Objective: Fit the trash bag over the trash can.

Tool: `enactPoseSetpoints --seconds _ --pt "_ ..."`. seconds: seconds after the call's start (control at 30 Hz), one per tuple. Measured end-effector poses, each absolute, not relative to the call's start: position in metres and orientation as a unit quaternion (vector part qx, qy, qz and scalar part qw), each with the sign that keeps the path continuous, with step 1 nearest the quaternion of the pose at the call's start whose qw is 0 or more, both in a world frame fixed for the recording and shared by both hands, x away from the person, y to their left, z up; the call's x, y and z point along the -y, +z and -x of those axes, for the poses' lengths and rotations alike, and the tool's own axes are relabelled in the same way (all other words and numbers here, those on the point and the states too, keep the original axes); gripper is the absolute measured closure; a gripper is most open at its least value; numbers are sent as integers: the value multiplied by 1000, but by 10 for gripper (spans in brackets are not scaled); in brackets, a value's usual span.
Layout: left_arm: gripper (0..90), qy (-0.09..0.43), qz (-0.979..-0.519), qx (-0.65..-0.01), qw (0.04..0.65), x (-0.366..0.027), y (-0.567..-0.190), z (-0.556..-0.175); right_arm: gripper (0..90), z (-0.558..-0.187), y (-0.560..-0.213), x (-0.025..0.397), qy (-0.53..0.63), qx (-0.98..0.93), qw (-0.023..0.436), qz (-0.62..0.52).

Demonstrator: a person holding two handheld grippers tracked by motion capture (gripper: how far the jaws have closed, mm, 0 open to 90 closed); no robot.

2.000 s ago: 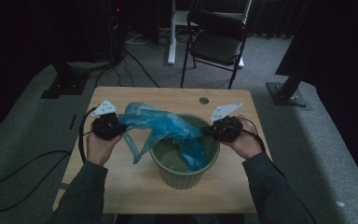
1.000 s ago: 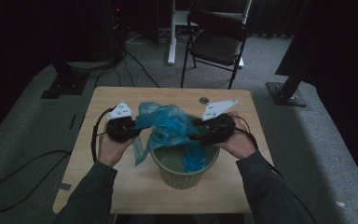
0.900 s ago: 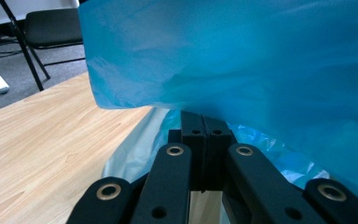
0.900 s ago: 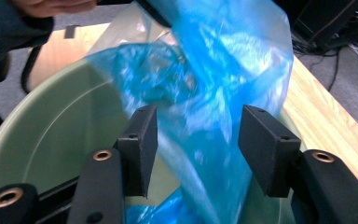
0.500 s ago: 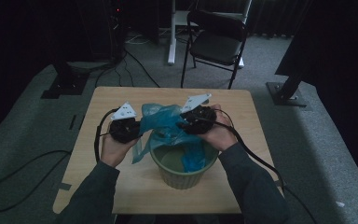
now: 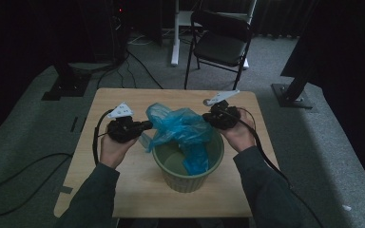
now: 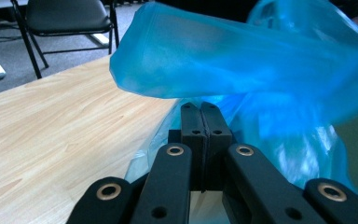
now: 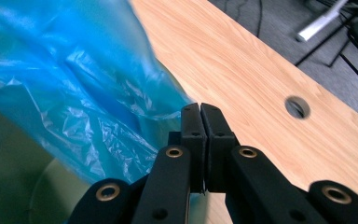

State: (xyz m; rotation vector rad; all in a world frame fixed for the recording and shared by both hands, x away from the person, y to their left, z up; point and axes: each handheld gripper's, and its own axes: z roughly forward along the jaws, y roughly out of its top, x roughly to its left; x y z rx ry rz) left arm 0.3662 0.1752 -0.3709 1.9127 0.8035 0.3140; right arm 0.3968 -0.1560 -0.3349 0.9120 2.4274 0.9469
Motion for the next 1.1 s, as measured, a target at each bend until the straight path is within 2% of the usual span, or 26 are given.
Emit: enactPoseSetpoints --seconds 0.4,0.77,0.83,0.97,1.0,1.1 --pt "900 126 -789 -348 490 -179 -377 -371 898 -394 -342 198 343 -844 176 -373" --pt "900 128 -785 -355 491 -186 -378 -368 891 -390 -340 203 350 -844 167 -370" --pt "835 133 -783 -352 496 -188 -376 -366 890 -388 -340 201 352 -848 165 -361" --pt "776 143 -776 -349 506 -192 -369 -362 889 -387 -339 199 356 -850 165 -351" --pt "725 144 -774 -346 510 -193 -368 -361 888 -386 -338 197 357 -851 165 -347" --pt "677 150 -769 -341 519 -195 -362 -359 883 -385 -337 194 358 -854 164 -339"
